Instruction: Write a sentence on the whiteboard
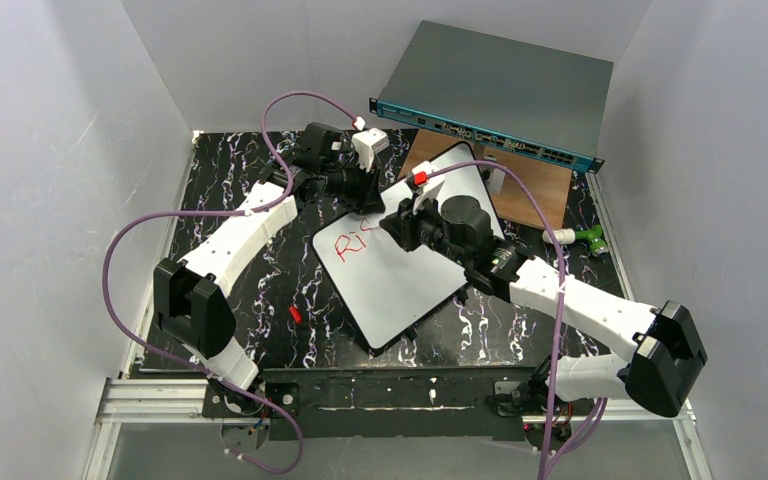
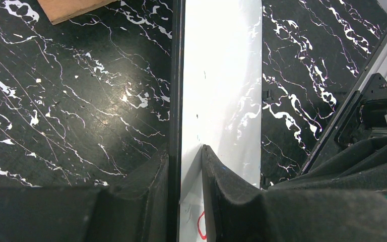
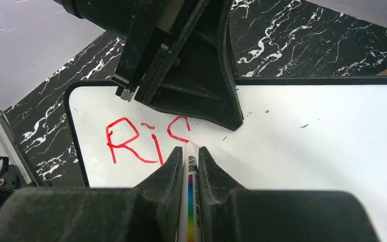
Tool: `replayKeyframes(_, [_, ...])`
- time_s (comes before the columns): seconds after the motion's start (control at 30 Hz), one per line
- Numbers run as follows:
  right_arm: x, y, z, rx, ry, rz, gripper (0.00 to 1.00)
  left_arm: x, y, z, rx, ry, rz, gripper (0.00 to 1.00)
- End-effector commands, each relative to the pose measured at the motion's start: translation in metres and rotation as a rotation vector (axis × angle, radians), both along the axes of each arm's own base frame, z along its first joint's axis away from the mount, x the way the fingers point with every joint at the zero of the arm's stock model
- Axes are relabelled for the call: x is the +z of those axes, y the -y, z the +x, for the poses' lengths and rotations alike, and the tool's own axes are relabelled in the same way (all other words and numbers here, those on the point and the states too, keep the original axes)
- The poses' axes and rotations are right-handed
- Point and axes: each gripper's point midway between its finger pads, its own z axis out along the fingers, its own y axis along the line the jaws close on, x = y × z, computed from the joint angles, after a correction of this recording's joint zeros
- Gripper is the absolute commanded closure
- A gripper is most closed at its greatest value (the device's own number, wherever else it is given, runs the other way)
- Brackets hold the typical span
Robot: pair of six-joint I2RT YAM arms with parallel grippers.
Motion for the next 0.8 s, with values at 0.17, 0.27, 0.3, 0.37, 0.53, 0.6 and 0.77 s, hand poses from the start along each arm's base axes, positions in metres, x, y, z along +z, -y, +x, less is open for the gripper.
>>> replayKeyframes(0.17, [-0.022,0.017,0.008,-0.076,-0.011,-0.083,0.99,-0.005,-0.004,-0.019,-0.049,-0.012,0.052,1.00])
replayKeyframes(0.27, [-0.025,0.017,0.005,-0.065,-0.022,-0.082,0.99,-0.005,-0.004,-0.019,-0.049,-0.010,0.051,1.00])
replayKeyframes(0.3, [-0.026,0.017,0.004,-0.060,-0.027,-0.081,0.99,-0.005,-0.004,-0.019,-0.049,-0.010,0.051,1.00])
replayKeyframes(0.37, [-0.027,0.017,0.002,-0.056,-0.032,-0.080,0.99,-0.005,-0.004,-0.019,-0.049,-0.010,0.051,1.00])
replayKeyframes(0.53, [-0.029,0.018,0.000,-0.053,-0.039,-0.084,0.99,-0.004,-0.004,-0.018,-0.050,-0.008,0.048,1.00])
replayKeyframes(0.6, [-0.029,0.017,-0.001,-0.048,-0.043,-0.080,0.99,-0.004,-0.003,-0.017,-0.050,-0.007,0.047,1.00])
replayKeyframes(0.77, [-0.030,0.014,-0.004,-0.030,-0.051,-0.073,0.99,-0.005,-0.002,-0.017,-0.049,-0.009,0.045,1.00])
